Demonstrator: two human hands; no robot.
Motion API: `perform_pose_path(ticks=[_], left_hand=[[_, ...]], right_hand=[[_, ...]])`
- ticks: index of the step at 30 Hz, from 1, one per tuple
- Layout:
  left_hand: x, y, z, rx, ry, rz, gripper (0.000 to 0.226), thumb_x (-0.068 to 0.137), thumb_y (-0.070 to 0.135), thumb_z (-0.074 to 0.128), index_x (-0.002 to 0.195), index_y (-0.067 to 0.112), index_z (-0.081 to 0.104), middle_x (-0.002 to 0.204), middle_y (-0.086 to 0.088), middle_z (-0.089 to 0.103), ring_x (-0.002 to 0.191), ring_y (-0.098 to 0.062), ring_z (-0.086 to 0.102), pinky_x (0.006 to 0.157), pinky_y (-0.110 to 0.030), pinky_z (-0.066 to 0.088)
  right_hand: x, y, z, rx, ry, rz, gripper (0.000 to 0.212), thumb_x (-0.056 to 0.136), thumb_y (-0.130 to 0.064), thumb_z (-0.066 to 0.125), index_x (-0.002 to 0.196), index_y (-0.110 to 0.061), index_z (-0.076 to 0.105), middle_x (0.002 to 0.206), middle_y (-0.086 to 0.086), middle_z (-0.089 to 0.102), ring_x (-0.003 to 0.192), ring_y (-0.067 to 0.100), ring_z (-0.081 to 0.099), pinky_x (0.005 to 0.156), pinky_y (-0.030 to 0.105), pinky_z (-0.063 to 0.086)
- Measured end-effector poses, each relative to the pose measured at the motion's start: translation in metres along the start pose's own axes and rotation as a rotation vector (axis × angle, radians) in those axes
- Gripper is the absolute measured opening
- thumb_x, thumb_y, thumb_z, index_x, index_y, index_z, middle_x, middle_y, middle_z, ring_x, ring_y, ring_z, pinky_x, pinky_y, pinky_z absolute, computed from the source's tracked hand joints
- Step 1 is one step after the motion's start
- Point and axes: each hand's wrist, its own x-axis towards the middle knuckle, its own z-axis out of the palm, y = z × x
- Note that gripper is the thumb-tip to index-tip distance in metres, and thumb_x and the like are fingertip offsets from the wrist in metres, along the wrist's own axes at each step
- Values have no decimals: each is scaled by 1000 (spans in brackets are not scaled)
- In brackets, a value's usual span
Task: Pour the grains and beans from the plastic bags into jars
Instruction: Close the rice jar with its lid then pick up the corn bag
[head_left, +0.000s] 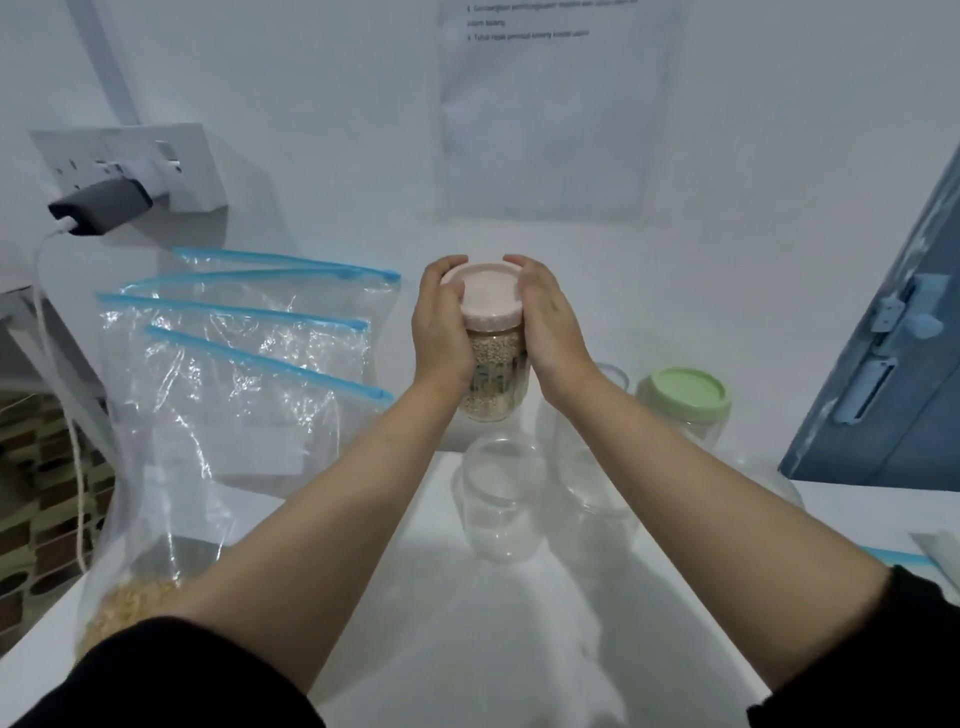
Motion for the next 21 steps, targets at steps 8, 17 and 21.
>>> perform_pose_path(ticks=[8,17,21], left_hand=[[7,-75,-8,6,-49,-80,27,97,3,38,108,16,59,97,9,62,83,7,59,75,-12,46],[-2,-128,-25,60,-113,-286,31,97,10,39,98,30,62,92,11,63,86,-9,58,83,-33,47],[-4,-128,-31,91,-180,-270,27,101,17,38,106,32,60,92,19,63,87,0,60,81,-24,49]], right_hand=[[15,75,3,-82,21,112,28,106,-21,35,125,-21,56,114,-4,63,105,10,61,91,25,50],[11,118,-3,-226,-101,305,33,109,-35,31,135,-20,44,116,1,57,106,16,57,86,30,52],[16,118,-5,-271,-126,332,35,109,-34,29,138,-20,43,121,4,57,106,17,57,75,26,50]])
